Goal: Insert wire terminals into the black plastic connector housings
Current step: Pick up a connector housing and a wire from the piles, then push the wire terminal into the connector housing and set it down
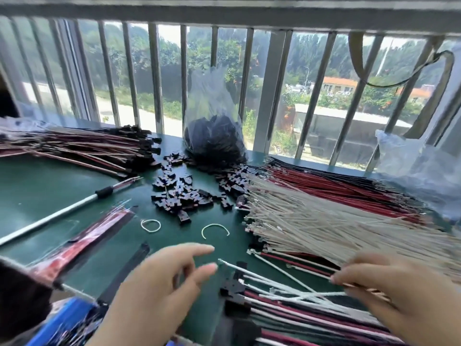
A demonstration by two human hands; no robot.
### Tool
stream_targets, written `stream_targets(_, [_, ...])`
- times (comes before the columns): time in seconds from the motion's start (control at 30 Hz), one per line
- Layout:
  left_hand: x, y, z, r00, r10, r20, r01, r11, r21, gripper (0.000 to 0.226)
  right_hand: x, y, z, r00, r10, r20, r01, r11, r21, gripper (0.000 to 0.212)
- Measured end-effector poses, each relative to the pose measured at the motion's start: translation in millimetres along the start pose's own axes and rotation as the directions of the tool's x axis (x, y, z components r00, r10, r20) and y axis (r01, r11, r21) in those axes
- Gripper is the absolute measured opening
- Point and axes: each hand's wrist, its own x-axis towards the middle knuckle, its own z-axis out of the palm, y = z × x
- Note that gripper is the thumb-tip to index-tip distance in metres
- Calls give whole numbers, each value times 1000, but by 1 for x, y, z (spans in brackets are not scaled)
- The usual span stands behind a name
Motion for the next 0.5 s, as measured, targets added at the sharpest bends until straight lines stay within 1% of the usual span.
stream_targets(0.03, [13,-11,-1,997,-25,-75,30,998,57,20,9,-18,-5,997,-5,79,-1,997,76,26])
stream_targets(0.07, [29,-27,-2,988,-53,-144,77,982,170,20,18,-27,9,997,-46,68,39,994,105,27])
stream_targets(0.1, [47,-36,-7,980,-113,-162,159,939,306,25,22,-32,18,990,-102,101,88,987,135,26])
stream_targets(0.13, [63,-41,-11,978,-148,-146,196,890,413,29,26,-34,26,994,-102,43,94,983,154,22])
stream_targets(0.2, [84,-49,-8,978,-185,-92,205,813,545,32,31,-38,28,997,-59,40,54,991,120,9])
stream_targets(0.23, [92,-51,-5,972,-231,-46,212,774,597,36,29,-37,26,999,-46,-14,47,995,88,5])
stream_targets(0.27, [98,-54,-2,966,-258,-3,197,731,653,40,28,-38,30,992,-84,-98,91,994,65,9])
stream_targets(0.33, [105,-59,5,955,-295,21,192,674,713,49,26,-41,38,974,-109,-200,120,992,47,11])
stream_targets(0.37, [106,-60,9,955,-297,7,202,667,717,49,26,-41,39,969,-58,-241,81,993,85,16])
stream_targets(0.43, [107,-59,14,971,-233,-45,193,666,721,41,25,-33,41,936,19,-350,29,991,132,20])
stream_targets(0.5, [105,-56,15,982,-179,-66,172,681,712,31,24,-29,43,917,37,-397,46,980,196,21])
